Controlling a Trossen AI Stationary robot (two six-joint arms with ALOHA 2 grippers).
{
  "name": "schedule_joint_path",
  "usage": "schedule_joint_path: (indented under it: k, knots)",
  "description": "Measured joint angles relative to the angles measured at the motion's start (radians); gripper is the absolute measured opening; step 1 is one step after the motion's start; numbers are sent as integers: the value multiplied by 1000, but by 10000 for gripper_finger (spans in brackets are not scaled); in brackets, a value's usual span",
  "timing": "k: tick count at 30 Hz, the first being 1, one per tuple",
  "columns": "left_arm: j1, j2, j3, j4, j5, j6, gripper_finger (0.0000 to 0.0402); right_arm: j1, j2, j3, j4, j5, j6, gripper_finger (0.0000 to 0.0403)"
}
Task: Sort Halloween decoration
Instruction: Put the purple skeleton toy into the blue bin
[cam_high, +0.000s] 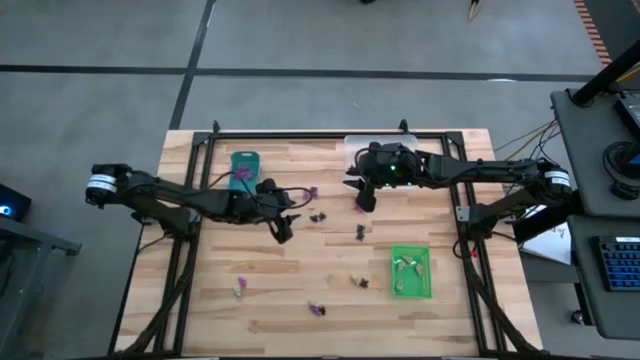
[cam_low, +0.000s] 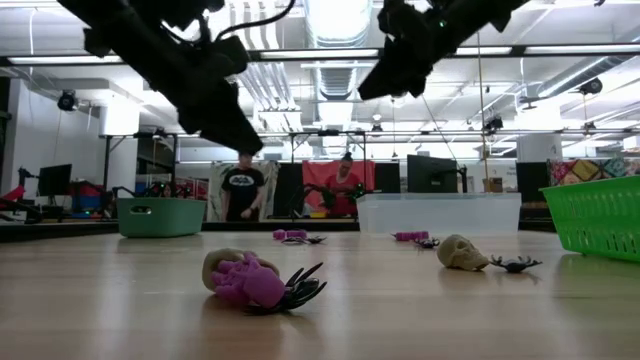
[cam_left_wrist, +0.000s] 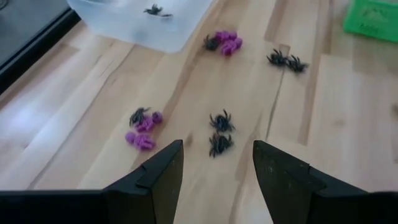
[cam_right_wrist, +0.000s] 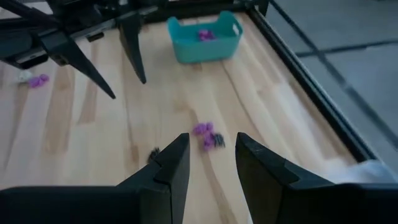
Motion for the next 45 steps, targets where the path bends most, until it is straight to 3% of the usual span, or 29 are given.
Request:
schedule_joint_path:
  k: [11,16,23,39,45]
  knots:
    - [-15,-3,-13,-35,-27,26,178,-4,227,148,-2,20,-216,118]
    - [-20,13,-13,-53,-96,-1,178,-18,368,239,-10,22,-266,118]
    - [-41,-90,-13,-215,-145,-53,178,-33,525,338,-36,21,-241,118]
    - [-59,-400,-148,-199,-302,-53,178,-32,715,385,-27,21,-65,118]
    - [-59,-457,-168,-180,-316,-50,178,-29,743,385,-29,21,-18,118]
